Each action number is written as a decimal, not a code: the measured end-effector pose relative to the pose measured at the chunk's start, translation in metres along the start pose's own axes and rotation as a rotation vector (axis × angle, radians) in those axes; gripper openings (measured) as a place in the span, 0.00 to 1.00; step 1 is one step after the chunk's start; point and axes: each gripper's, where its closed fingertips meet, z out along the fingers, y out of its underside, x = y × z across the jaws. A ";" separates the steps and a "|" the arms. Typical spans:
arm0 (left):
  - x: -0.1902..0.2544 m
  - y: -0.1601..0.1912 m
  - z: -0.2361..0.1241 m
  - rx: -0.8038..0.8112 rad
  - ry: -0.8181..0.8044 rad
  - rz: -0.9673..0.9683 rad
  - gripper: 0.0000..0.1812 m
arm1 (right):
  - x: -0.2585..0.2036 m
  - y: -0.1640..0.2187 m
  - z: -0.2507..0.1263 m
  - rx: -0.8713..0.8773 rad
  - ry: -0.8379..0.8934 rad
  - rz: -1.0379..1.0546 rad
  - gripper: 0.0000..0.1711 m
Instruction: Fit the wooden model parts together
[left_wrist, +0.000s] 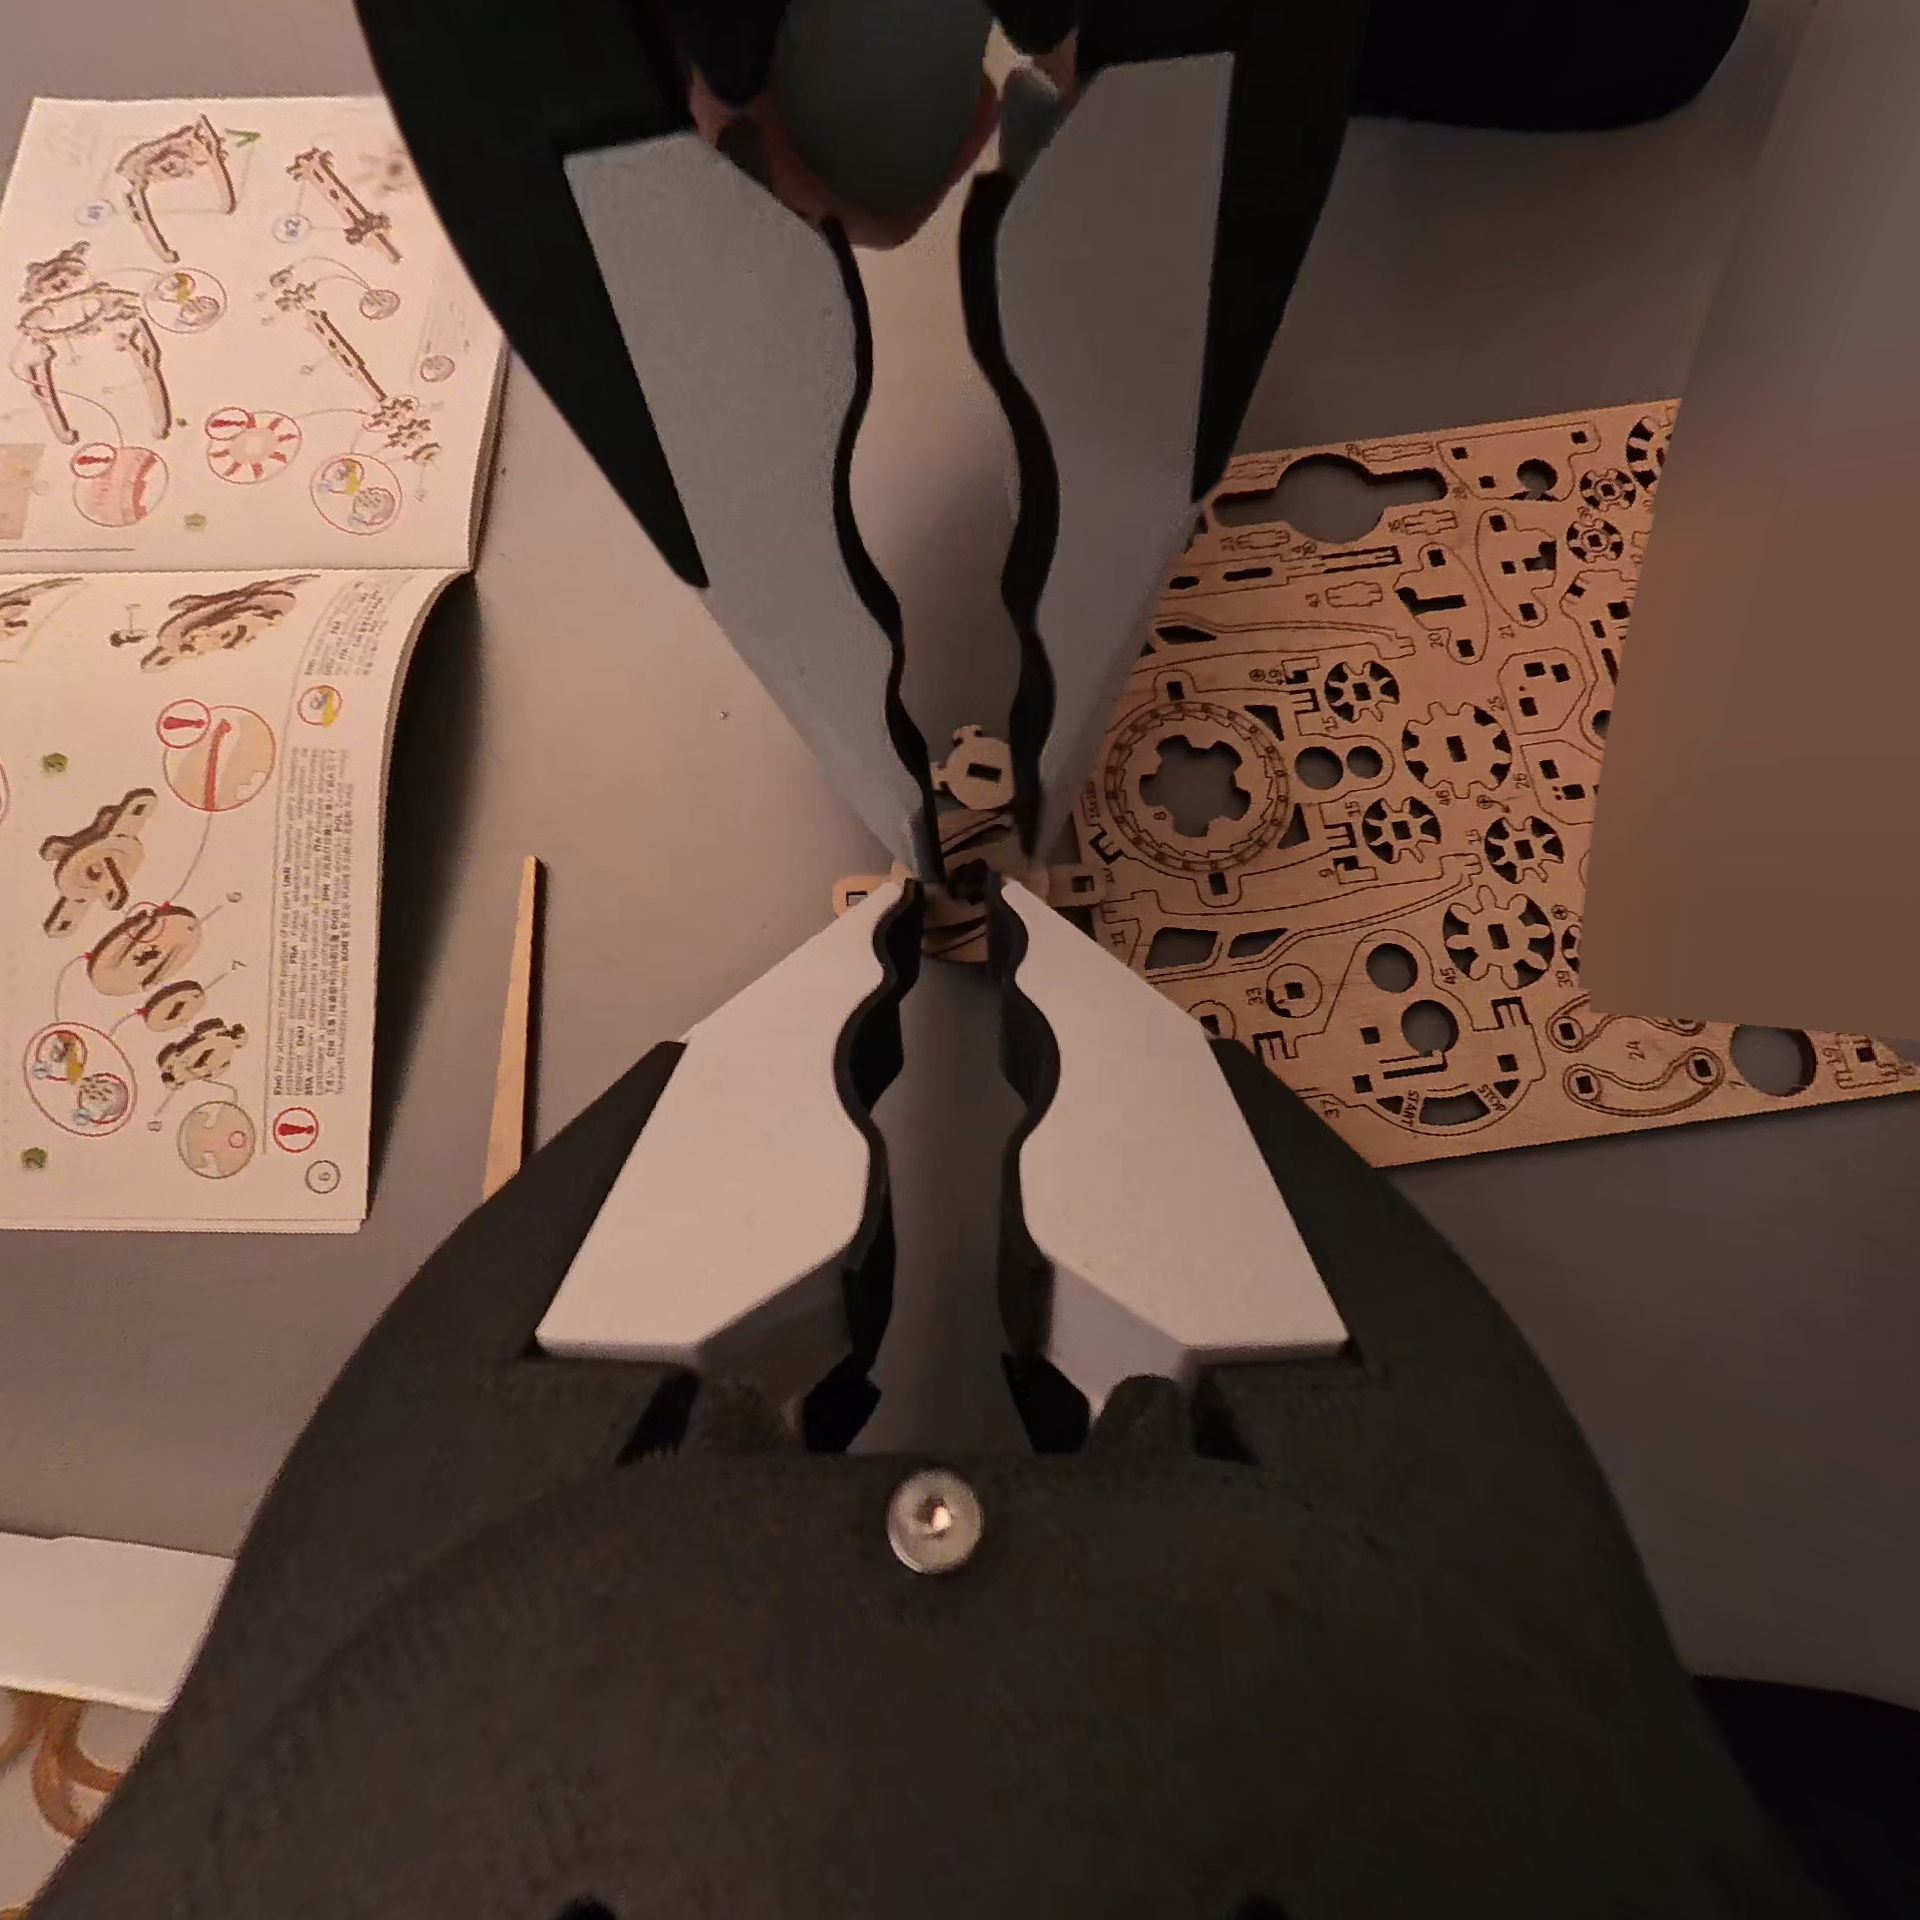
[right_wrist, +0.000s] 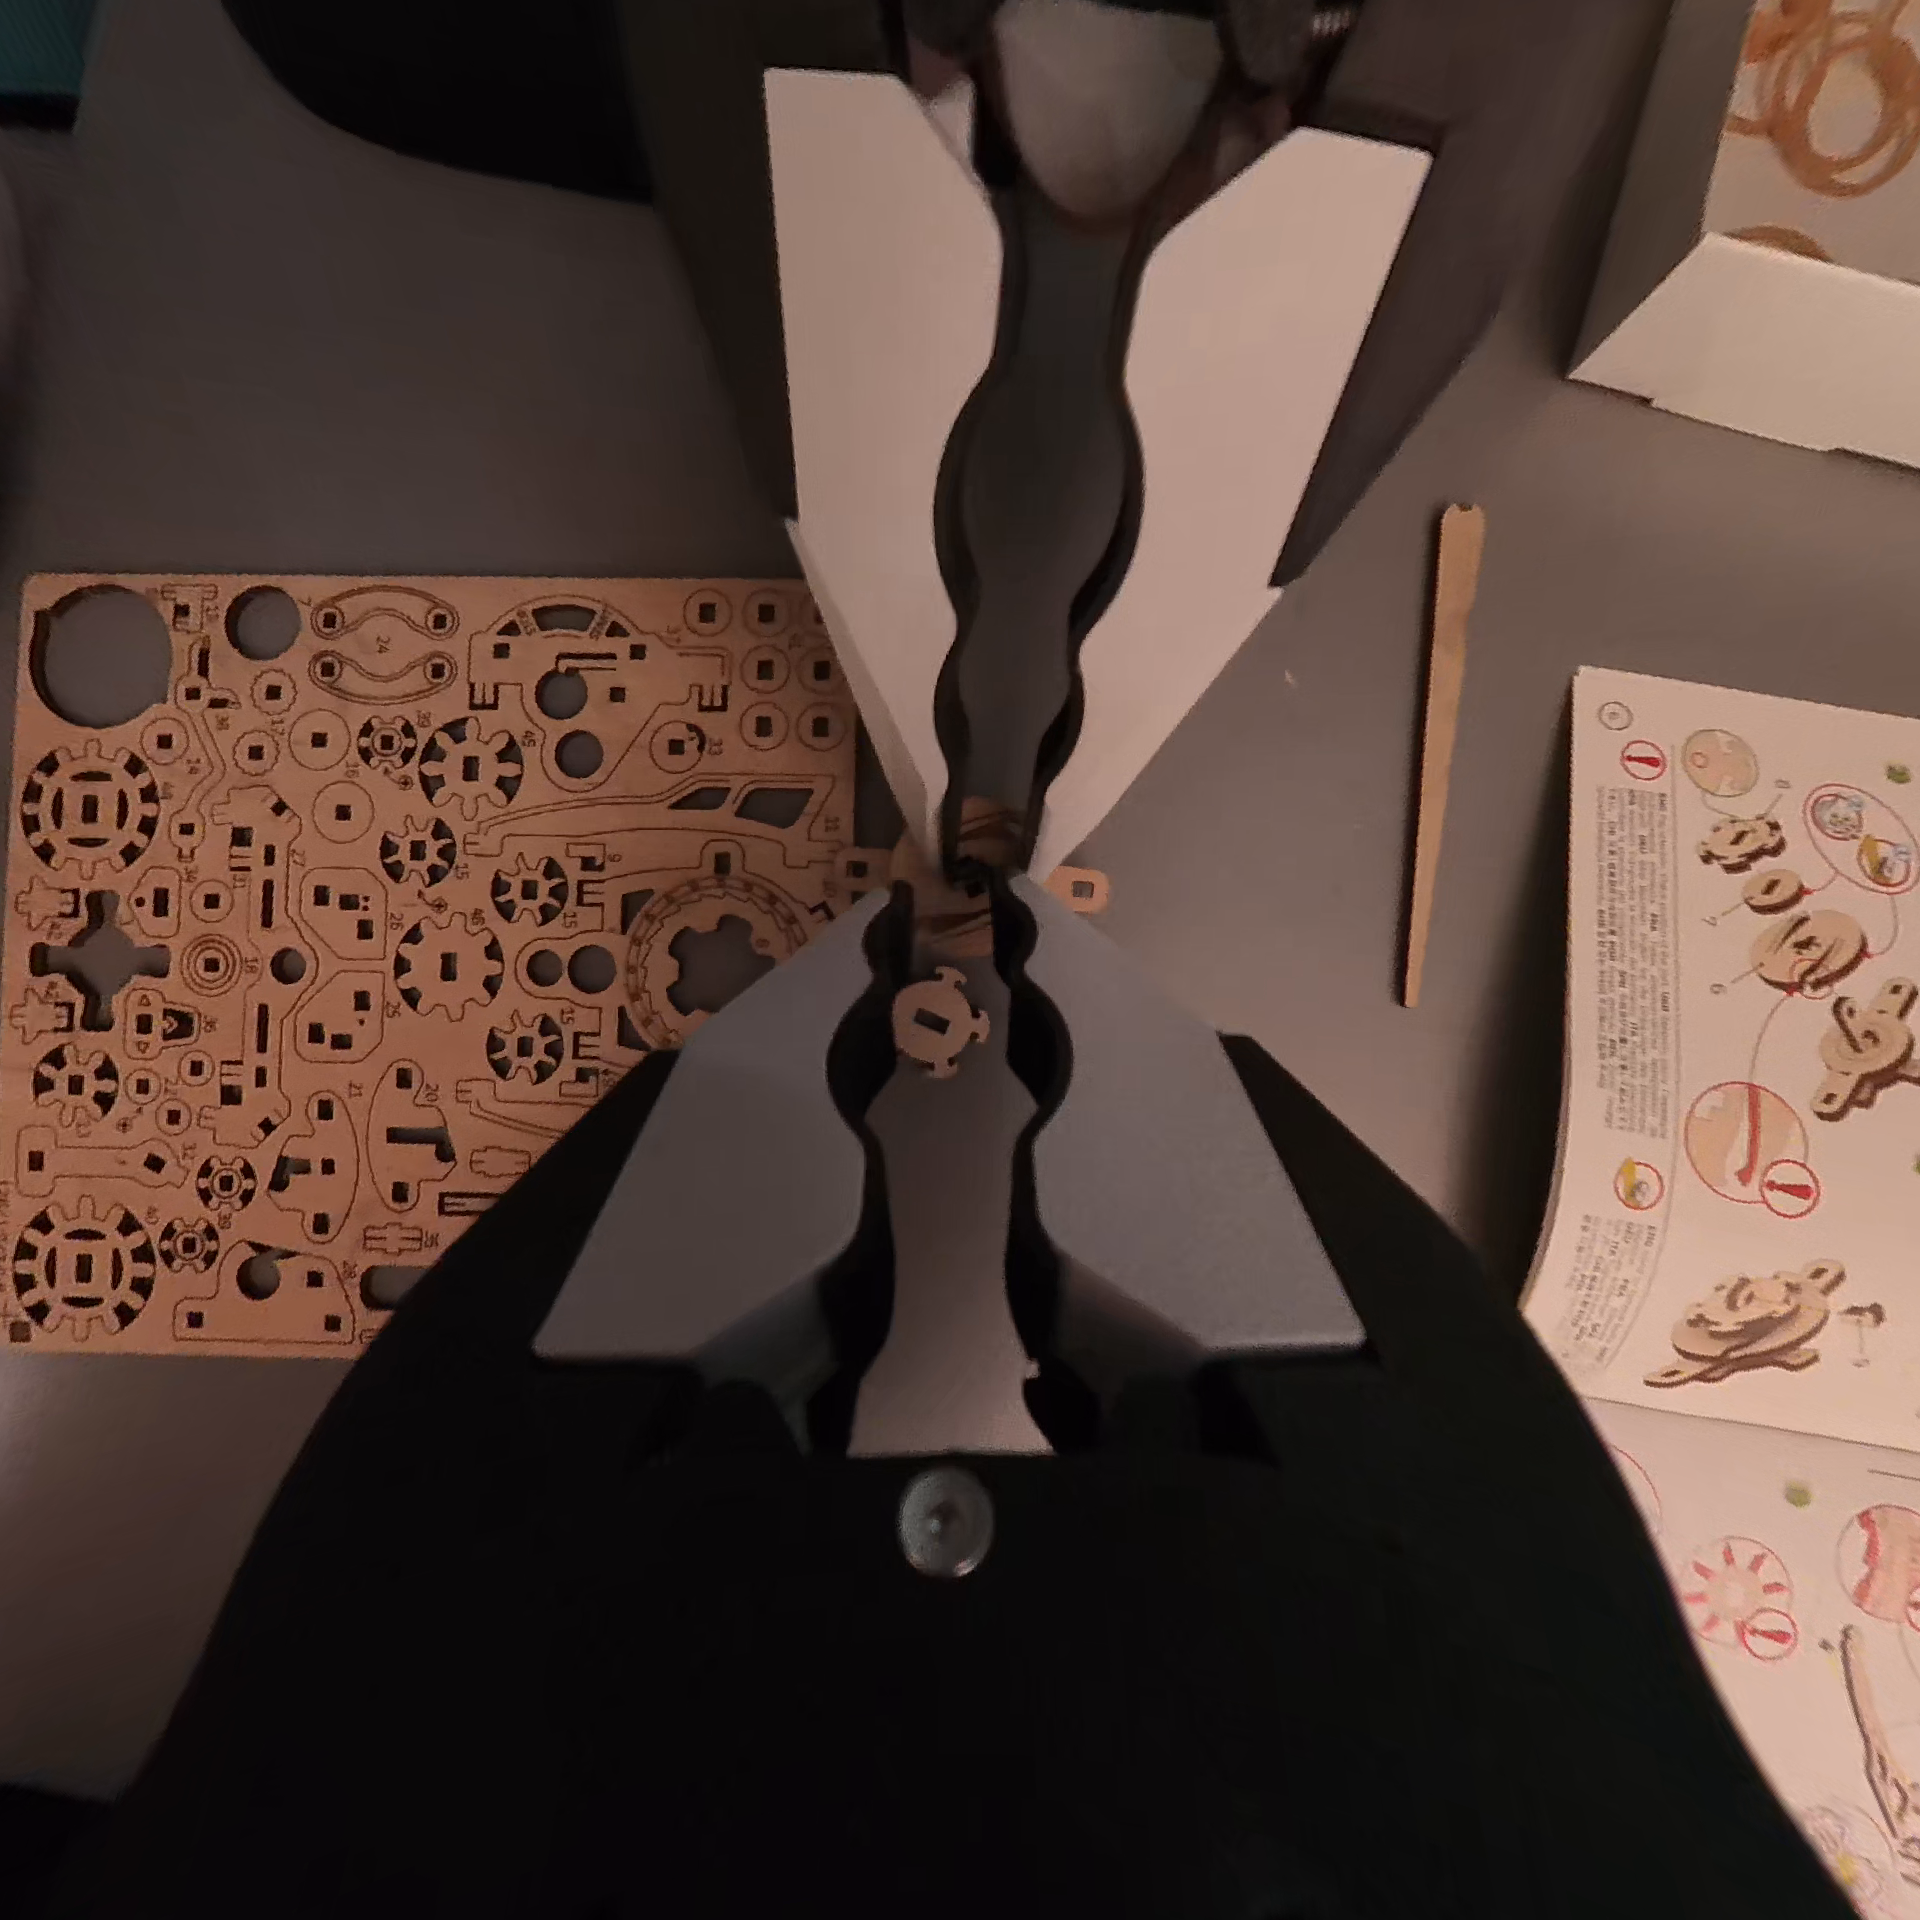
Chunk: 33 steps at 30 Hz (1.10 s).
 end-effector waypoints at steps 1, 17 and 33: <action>0.000 0.000 0.000 0.001 0.004 0.001 0.06 | 0.001 0.001 -0.001 0.000 0.005 0.000 0.10; -0.002 0.001 -0.002 -0.029 0.034 -0.052 0.13 | 0.005 -0.002 -0.004 0.054 -0.039 0.072 0.05; -0.004 -0.001 0.000 -0.061 -0.035 -0.061 0.07 | 0.007 0.001 -0.001 0.044 -0.048 0.084 0.03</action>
